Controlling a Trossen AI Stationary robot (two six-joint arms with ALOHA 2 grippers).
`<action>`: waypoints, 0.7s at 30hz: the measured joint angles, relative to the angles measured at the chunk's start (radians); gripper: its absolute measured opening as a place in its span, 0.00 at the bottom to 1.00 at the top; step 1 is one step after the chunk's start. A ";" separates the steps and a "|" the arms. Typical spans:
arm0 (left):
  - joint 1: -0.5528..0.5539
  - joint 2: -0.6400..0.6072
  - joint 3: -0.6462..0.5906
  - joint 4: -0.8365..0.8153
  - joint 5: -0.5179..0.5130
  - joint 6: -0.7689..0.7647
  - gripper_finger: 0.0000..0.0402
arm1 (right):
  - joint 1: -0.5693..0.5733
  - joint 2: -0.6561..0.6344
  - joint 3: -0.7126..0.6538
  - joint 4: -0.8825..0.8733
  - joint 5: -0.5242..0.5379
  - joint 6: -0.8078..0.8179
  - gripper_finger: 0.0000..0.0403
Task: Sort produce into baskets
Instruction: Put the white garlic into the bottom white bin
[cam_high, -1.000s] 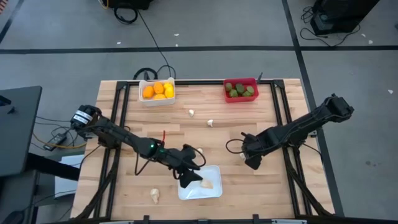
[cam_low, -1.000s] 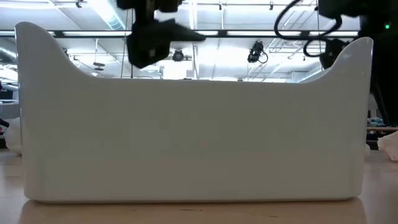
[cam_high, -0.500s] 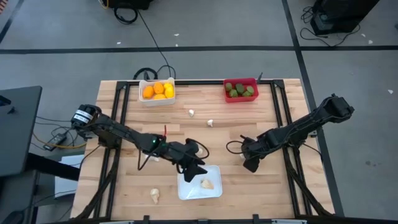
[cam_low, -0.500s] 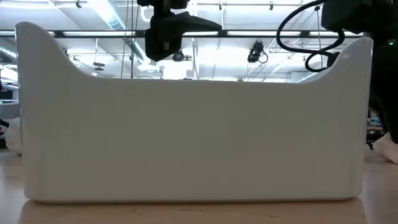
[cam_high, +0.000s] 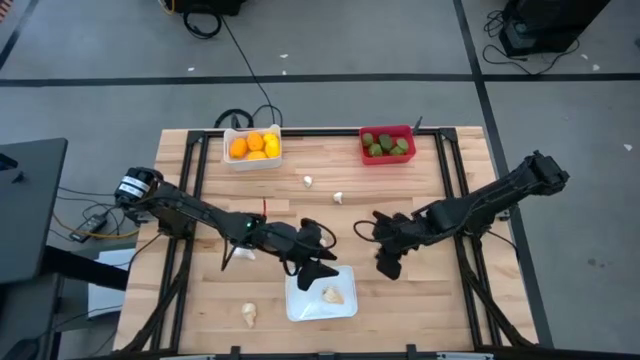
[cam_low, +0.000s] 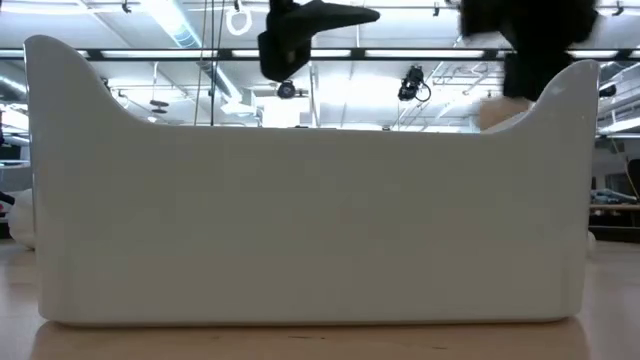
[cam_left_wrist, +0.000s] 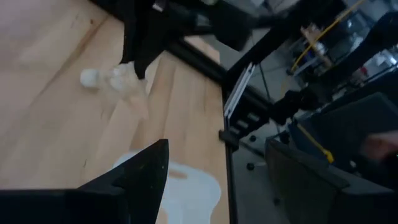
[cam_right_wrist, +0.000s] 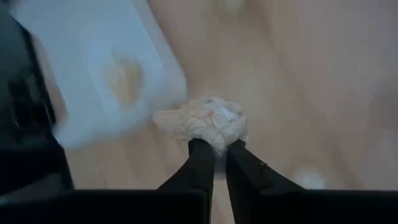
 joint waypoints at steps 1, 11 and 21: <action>0.007 0.000 0.000 0.012 0.000 -0.001 0.68 | 0.000 0.000 0.034 0.000 0.044 -0.040 0.09; 0.080 0.000 0.000 0.116 -0.038 0.024 0.89 | -0.023 0.000 0.217 0.015 0.286 -0.450 0.09; 0.149 0.012 0.000 0.117 -0.090 0.035 0.98 | -0.025 0.000 0.224 0.166 0.282 -0.565 0.09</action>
